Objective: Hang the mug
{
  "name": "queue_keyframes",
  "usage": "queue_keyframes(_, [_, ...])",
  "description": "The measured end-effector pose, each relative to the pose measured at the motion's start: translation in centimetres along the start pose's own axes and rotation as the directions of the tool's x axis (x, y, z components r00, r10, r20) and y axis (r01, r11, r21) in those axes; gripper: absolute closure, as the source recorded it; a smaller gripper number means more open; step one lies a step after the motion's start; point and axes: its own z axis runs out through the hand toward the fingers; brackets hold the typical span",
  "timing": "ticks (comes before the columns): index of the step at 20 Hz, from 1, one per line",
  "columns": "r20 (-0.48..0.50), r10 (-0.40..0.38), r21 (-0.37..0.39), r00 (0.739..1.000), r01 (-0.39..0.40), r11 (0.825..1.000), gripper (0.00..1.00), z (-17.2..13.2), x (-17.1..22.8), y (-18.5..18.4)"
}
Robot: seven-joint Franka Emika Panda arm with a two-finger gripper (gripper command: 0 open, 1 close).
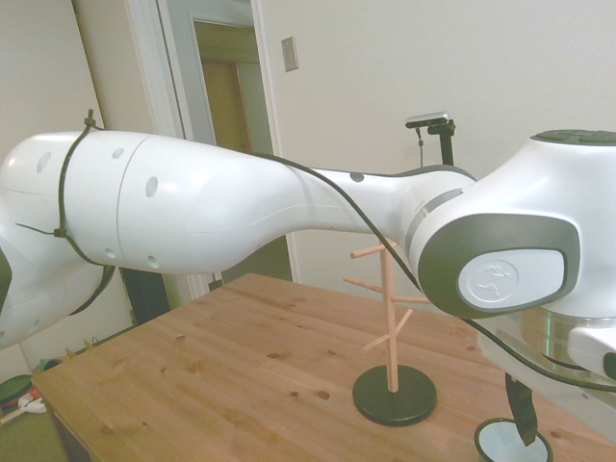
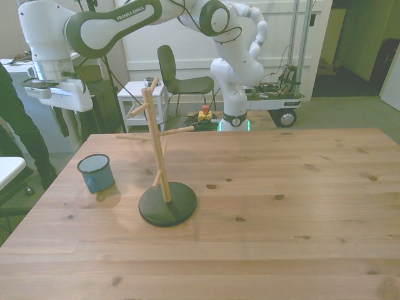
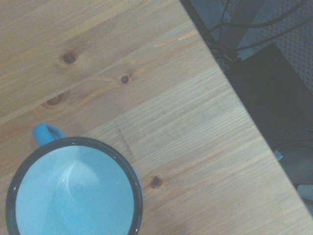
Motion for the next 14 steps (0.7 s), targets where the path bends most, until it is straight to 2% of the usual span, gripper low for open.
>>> queue_keyframes(14, [0.03, 0.021, -0.028, 0.999, -0.021, 0.999, 0.0, 3.9, 0.6, -0.5])
